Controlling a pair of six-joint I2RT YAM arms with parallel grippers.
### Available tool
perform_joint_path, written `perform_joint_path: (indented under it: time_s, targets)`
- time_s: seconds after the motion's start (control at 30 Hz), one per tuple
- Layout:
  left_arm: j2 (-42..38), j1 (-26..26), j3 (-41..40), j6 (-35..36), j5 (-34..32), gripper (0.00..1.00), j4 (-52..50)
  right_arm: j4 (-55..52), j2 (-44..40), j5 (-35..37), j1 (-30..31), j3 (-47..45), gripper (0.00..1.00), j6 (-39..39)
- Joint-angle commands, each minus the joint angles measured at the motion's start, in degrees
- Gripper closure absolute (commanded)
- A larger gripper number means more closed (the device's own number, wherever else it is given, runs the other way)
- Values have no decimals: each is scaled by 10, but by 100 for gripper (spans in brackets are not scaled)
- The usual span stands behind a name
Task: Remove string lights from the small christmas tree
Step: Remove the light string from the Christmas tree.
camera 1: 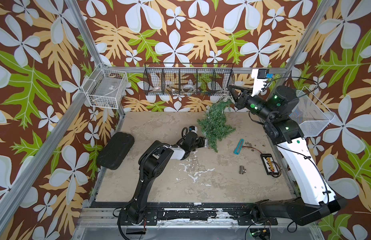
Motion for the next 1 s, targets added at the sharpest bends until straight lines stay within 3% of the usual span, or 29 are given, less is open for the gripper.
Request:
perform_joint_path:
  time_s: [0.0,0.13,0.33,0.5,0.7,0.97]
  targets:
    - [19,3,-9,17,-30,75,-235,104,3,-32,3,-8,100,17]
    - [21,3,-6,15,-28,75,-235,107,52,-19,38,-1,100,13]
    - [22,3,-5,15,-26,75,-236,78,164,30,91,91,100,-10]
    - [22,3,-4,15,-27,76,-237,-7,224,-14,110,199,100,-10]
    - [29,3,8,16,-26,76,-241,-40,160,-57,131,194,100,-26]
    - [35,5,19,18,-26,76,-246,-37,5,-27,132,105,100,-60]
